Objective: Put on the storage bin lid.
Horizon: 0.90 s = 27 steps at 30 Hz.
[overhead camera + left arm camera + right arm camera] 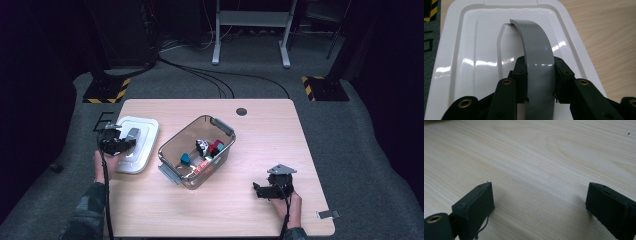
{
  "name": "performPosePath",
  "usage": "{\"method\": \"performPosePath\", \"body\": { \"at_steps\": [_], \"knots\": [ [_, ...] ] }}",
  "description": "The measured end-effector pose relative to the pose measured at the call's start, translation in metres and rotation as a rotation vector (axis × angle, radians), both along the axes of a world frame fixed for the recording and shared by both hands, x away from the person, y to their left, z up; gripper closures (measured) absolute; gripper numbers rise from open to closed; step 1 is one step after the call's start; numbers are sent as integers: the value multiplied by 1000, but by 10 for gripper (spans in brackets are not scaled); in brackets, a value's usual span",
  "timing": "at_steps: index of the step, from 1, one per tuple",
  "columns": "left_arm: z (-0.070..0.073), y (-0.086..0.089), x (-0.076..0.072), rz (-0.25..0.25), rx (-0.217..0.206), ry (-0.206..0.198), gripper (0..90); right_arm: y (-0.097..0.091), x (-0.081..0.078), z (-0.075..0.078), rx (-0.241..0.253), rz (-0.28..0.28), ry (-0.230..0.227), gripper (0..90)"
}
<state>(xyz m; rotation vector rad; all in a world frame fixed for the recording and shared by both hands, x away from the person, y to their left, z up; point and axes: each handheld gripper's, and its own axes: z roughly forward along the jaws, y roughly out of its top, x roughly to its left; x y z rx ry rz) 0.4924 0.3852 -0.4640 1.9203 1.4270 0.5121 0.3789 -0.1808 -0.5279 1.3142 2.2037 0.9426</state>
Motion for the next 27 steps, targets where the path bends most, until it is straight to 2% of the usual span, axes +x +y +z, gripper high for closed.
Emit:
{"method": "performPosePath", "body": {
  "at_steps": [3, 4, 6, 9, 11, 12, 14, 19, 20, 22, 27],
  "knots": [
    [9, -2, 0, -17, -20, -3, 680, 0, 0, 0, -4, 4, -1, 67],
    [11, -3, 0, -14, -26, -15, 680, 0, 0, 0, -5, 3, -1, 66],
    [19, -4, -1, -35, -16, -19, 680, 0, 0, 0, -6, 1, -2, 65],
    [29, -6, -1, -50, -22, -21, 680, 0, 0, 0, -9, 2, -4, 64],
    [38, -8, -2, -60, -25, -35, 680, 0, 0, 0, -8, 1, -4, 64],
    [38, -8, -2, -60, -25, -35, 680, 0, 0, 0, -5, -3, -4, 64],
    [49, -11, -3, -79, -33, -41, 680, 0, 0, 0, -7, -1, -3, 63],
    [68, -15, -5, -116, -39, -44, 680, 0, 0, 0, -6, -2, -4, 63],
    [71, -16, -5, -120, -34, -57, 680, 0, 0, 0, -6, -2, -4, 63],
    [78, -18, -5, -137, -28, -58, 680, 0, 0, 0, -7, -1, -4, 64],
    [94, -27, -7, -177, -40, -69, 680, 0, 0, 0, -7, -1, -4, 63]
  ]
}}
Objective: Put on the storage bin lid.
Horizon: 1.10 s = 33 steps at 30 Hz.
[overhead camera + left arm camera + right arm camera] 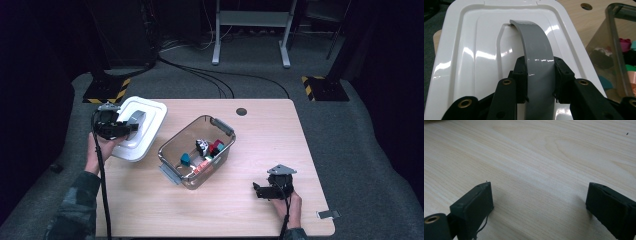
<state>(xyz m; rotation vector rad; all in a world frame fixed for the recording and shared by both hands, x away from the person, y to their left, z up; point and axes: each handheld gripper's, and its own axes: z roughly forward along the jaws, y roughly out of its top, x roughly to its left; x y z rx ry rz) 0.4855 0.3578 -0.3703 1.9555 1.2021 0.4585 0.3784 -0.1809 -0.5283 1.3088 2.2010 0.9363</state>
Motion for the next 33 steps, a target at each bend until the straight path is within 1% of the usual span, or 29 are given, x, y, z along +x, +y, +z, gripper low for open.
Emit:
{"method": "performPosePath", "body": {
  "at_steps": [3, 5, 7, 9, 10, 16, 17, 18, 21, 25, 26, 30, 33],
  "knots": [
    [9, -8, -1, -27, -5, -9, 680, 0, 0, 0, 0, -1, 0, 63],
    [15, -15, -2, -49, 5, -16, 680, 0, 0, 0, 0, -1, 0, 63],
    [20, -20, -3, -69, 5, -22, 680, 0, 0, 0, 0, 0, 0, 63],
    [24, -27, -4, -86, -5, -26, 680, 0, 0, 0, 1, -2, 0, 63],
    [27, -31, -5, -101, -8, -24, 680, 0, 0, 0, -1, 0, 0, 63],
    [38, -54, -9, -150, -15, -27, 680, 0, 0, 0, -1, -1, 0, 63],
    [39, -58, -9, -158, -15, -29, 680, 0, 0, 0, 0, -1, 0, 63],
    [39, -61, -9, -164, -12, -24, 680, 0, 0, 0, -2, 1, 0, 63],
    [39, -74, -10, -188, -19, -12, 680, 0, 0, 0, 0, -1, -2, 63],
    [37, -93, -11, -230, 2, 4, 680, 0, 0, 0, 0, -2, -2, 63],
    [36, -97, -11, -239, 8, 4, 679, 0, 0, 0, -2, 0, -3, 63],
    [30, -115, -12, -281, -3, 30, 679, 0, 0, 0, 0, -2, -2, 63],
    [24, -129, -12, -312, -1, 42, 679, 0, 0, 0, -1, -2, -2, 63]
  ]
}}
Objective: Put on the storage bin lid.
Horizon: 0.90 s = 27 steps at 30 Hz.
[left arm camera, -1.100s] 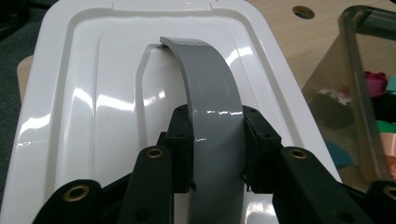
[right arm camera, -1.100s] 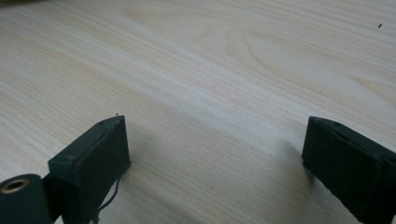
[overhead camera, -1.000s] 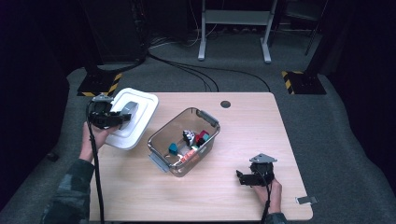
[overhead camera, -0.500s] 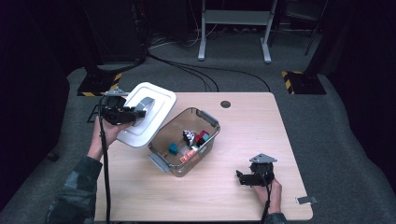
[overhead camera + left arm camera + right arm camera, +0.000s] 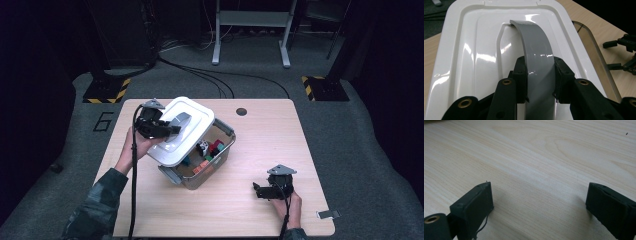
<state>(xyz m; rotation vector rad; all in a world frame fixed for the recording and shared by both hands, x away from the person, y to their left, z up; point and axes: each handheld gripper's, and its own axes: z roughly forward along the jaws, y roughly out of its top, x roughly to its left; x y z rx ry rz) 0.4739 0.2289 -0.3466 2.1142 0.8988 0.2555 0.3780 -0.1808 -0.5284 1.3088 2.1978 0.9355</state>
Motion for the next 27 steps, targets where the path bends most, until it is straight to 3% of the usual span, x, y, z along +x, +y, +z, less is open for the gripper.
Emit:
{"method": "performPosePath", "body": {
  "at_steps": [8, 18, 21, 27],
  "knots": [
    [-15, -29, -1, -66, 13, 40, 679, 0, 0, 0, 0, -1, -1, 63],
    [-27, -46, -3, -109, 14, 68, 678, 0, 0, 0, 0, -1, -1, 63],
    [-30, -49, -4, -116, -4, 71, 678, 0, 0, 0, -1, 0, -2, 63],
    [-32, -53, -8, -131, 11, 73, 678, 0, 0, 0, -1, 0, -2, 63]
  ]
}}
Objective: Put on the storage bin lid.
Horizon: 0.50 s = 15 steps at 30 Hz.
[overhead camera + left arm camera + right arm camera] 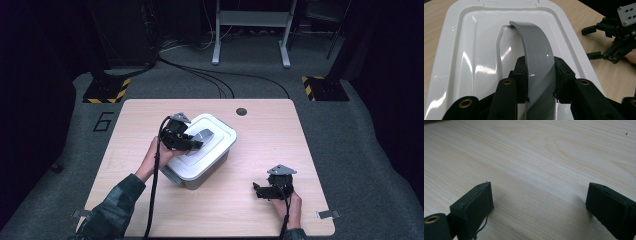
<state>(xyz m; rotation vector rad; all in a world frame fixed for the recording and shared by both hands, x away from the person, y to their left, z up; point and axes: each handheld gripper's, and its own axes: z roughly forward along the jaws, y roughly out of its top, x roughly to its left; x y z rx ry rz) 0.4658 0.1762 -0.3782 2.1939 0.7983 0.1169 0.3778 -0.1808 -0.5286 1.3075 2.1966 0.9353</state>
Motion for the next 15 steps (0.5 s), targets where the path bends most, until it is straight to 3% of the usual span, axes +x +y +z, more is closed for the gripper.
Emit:
{"method": "performPosePath", "body": {
  "at_steps": [5, 11, 15],
  "knots": [
    [-1, 1, -1, 8, 3, -5, 666, 0, 0, 0, 0, 0, 0, 63],
    [10, 11, -3, 31, -27, -40, 366, 0, 0, 0, -1, -2, -1, 63],
    [16, 20, -6, 54, -31, -67, 268, 0, 0, 0, -1, -2, -1, 63]
  ]
}}
